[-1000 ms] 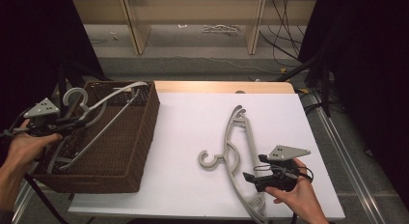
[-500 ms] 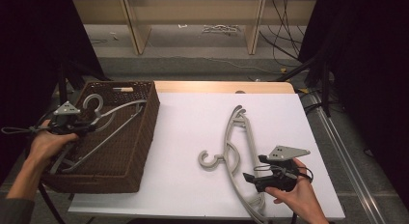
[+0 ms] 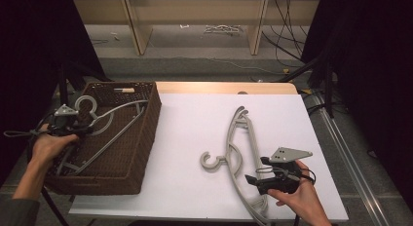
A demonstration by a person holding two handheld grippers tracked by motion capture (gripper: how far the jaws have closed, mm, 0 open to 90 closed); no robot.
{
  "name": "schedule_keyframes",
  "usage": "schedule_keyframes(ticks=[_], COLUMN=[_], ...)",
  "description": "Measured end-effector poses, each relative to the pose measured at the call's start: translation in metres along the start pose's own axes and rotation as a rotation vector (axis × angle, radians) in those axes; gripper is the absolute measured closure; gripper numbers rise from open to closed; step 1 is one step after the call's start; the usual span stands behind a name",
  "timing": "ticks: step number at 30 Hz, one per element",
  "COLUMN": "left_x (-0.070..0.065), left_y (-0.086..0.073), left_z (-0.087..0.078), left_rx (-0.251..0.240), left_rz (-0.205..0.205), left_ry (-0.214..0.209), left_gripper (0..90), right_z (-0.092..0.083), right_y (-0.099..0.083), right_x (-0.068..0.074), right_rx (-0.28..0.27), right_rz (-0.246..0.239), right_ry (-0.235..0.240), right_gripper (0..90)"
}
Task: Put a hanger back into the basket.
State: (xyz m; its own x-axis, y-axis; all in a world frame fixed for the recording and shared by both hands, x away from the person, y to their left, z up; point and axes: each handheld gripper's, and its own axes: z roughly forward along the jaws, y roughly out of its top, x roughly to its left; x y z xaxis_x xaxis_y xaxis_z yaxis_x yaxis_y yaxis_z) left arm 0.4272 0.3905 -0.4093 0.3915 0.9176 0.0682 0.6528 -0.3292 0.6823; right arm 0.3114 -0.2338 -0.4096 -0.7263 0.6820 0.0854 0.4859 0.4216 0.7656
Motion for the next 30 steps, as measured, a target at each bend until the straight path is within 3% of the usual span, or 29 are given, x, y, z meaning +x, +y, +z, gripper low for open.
schedule_keyframes(ticks=[3,5,8,16,19,21,24,28,30], left_x=[0.003,0.004,0.005,0.001,-0.006,-0.016,-0.030,-0.055,-0.069], left_y=[-0.002,-0.002,-0.005,-0.001,0.003,0.006,0.009,0.012,0.012], left_z=[-0.001,-0.002,-0.001,-0.021,-0.034,-0.041,-0.054,-0.068,-0.073], left_rx=[-0.002,0.014,0.016,-0.064,-0.112,-0.170,-0.233,-0.306,-0.338], left_rz=[-0.030,-0.008,-0.030,-0.092,-0.108,-0.146,-0.159,-0.157,-0.139], left_ry=[0.007,0.057,0.065,0.071,0.059,0.050,0.023,-0.066,-0.101], left_gripper=[75.1,72.8,66.6,49.9,43.6,39.2,34.3,26.5,26.6], right_z=[0.000,0.000,0.000,0.000,-0.001,0.000,0.000,-0.001,0.000], right_y=[0.000,0.000,0.000,0.000,0.001,0.000,0.001,0.001,0.001], right_x=[0.000,0.000,-0.001,-0.001,-0.001,-0.001,-0.001,0.001,0.002], right_rx=[-0.002,-0.002,-0.006,-0.007,-0.008,-0.019,-0.027,-0.030,-0.048], right_rz=[0.003,0.000,-0.004,-0.001,-0.006,-0.006,-0.003,0.007,0.003], right_ry=[-0.003,-0.001,-0.009,-0.010,-0.020,-0.017,-0.018,-0.019,-0.027], right_gripper=[19.1,19.1,19.1,19.1,19.1,19.1,19.2,19.2,19.1])
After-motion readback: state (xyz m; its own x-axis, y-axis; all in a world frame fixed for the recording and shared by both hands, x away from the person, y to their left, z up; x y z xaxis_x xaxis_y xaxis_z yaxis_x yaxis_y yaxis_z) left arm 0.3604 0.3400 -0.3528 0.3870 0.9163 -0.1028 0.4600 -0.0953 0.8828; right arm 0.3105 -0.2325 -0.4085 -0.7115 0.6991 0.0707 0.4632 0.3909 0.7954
